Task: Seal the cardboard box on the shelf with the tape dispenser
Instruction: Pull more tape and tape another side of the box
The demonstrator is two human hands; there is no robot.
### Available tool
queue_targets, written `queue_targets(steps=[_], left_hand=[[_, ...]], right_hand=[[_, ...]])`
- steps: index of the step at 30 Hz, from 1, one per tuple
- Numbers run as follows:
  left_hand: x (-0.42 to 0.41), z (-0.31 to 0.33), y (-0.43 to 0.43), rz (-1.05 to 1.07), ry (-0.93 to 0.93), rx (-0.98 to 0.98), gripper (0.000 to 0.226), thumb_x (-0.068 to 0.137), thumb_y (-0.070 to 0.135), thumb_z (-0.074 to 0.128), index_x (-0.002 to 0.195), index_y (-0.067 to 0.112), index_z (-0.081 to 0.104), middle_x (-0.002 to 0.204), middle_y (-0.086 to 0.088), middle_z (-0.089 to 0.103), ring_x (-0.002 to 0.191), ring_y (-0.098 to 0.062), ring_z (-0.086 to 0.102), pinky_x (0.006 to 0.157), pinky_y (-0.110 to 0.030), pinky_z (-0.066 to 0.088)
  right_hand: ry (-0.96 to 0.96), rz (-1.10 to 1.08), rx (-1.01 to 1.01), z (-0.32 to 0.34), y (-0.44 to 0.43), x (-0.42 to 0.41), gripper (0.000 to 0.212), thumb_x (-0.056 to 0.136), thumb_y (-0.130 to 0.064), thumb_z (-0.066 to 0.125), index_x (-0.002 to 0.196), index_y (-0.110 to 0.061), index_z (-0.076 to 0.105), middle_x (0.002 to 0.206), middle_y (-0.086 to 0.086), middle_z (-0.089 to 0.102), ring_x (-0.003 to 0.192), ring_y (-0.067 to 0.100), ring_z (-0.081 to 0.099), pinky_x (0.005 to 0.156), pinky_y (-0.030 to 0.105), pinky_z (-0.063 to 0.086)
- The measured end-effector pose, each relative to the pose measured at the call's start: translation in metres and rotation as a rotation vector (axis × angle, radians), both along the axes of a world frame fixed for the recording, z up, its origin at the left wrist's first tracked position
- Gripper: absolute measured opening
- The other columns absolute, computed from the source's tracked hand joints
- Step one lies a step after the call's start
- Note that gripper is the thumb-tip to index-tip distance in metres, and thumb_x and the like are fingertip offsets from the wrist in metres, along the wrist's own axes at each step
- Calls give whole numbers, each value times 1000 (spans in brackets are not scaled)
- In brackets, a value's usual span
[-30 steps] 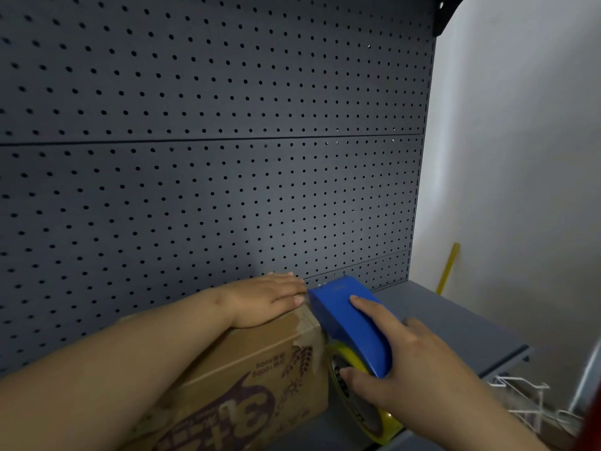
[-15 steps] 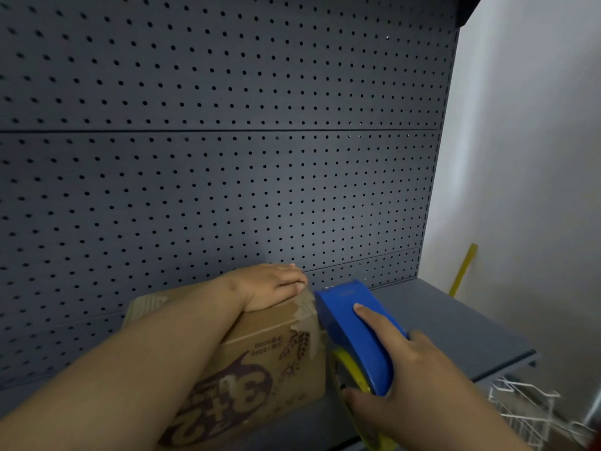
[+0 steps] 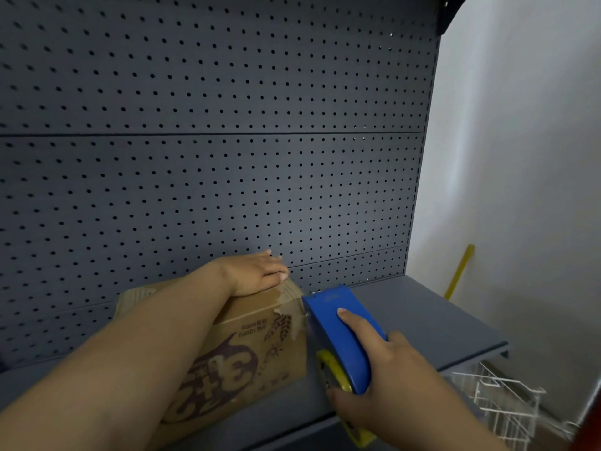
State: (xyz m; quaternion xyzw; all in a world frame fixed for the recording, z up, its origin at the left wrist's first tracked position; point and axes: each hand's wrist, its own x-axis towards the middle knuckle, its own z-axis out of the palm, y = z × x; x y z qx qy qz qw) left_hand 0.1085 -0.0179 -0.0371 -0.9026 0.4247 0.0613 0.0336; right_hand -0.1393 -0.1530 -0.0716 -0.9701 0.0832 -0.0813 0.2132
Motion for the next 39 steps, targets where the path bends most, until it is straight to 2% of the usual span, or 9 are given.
queue_targets(steps=[2, 6, 9, 13, 16, 20, 25, 35, 39], left_hand=[[-6, 4, -1, 28, -65, 24, 49, 97, 47, 19, 144, 34, 27, 159, 7, 8, 147, -13, 2, 117, -37, 9], [-22, 3, -4, -8, -169, -84, 41, 99, 35, 27, 138, 33, 40, 143, 1, 42, 131, -19, 39, 107, -34, 34], [-35, 4, -11, 21, -142, -141, 34, 96, 23, 35, 122, 30, 56, 129, 0, 52, 117, -20, 49, 98, -33, 40], [-46, 3, -18, 83, -87, -159, 35, 98, 24, 30, 122, 19, 56, 132, -4, 53, 119, -20, 48, 97, -28, 36], [-49, -6, -15, 105, -59, -207, 42, 98, 40, 24, 123, 26, 54, 134, 1, 52, 122, -17, 45, 105, -37, 36], [-48, -9, -16, 119, -74, -202, 45, 98, 41, 24, 127, 25, 54, 139, 0, 49, 131, -16, 39, 111, -36, 29], [-49, -7, -22, 148, -81, -174, 43, 97, 41, 29, 125, 23, 55, 138, -2, 50, 127, -19, 43, 106, -34, 34], [-58, -4, -25, 187, -79, -154, 36, 96, 37, 31, 112, 20, 59, 121, -1, 56, 113, -18, 50, 97, -36, 41], [-61, -5, -30, 238, -56, -150, 46, 94, 51, 27, 114, 22, 56, 115, 1, 54, 108, -16, 49, 95, -36, 41]], right_hand=[[4, 2, 5, -1, -3, 1, 86, 73, -53, 60, 134, -59, 0, 96, -2, 36, 76, 15, 48, 66, 22, 42], [-6, 4, 2, -5, -6, 2, 86, 73, -55, 59, 138, -53, 3, 96, 0, 36, 75, 17, 48, 67, 25, 43], [9, 17, 0, -5, -8, 3, 85, 75, -54, 59, 140, -49, 4, 100, 3, 37, 80, 21, 50, 72, 28, 46], [27, 37, 4, -6, -11, 3, 86, 75, -54, 59, 141, -48, 4, 102, 4, 35, 82, 22, 50, 74, 30, 47], [20, 52, 6, -4, -14, 4, 85, 76, -53, 58, 141, -47, 4, 102, 4, 34, 82, 21, 49, 74, 30, 47], [9, 71, -3, -2, -18, 1, 86, 75, -54, 58, 140, -49, 3, 103, 3, 35, 83, 21, 49, 73, 30, 47], [-19, 84, -8, -1, -23, -10, 86, 72, -57, 58, 139, -50, 4, 106, 4, 41, 88, 23, 53, 80, 36, 51], [40, 137, -83, -7, -27, -36, 91, 71, -59, 60, 138, -53, -1, 99, 3, 37, 79, 21, 50, 70, 29, 47], [88, 172, -142, 0, -24, -26, 90, 72, -53, 60, 141, -46, 3, 115, 9, 40, 86, 26, 52, 73, 34, 50]])
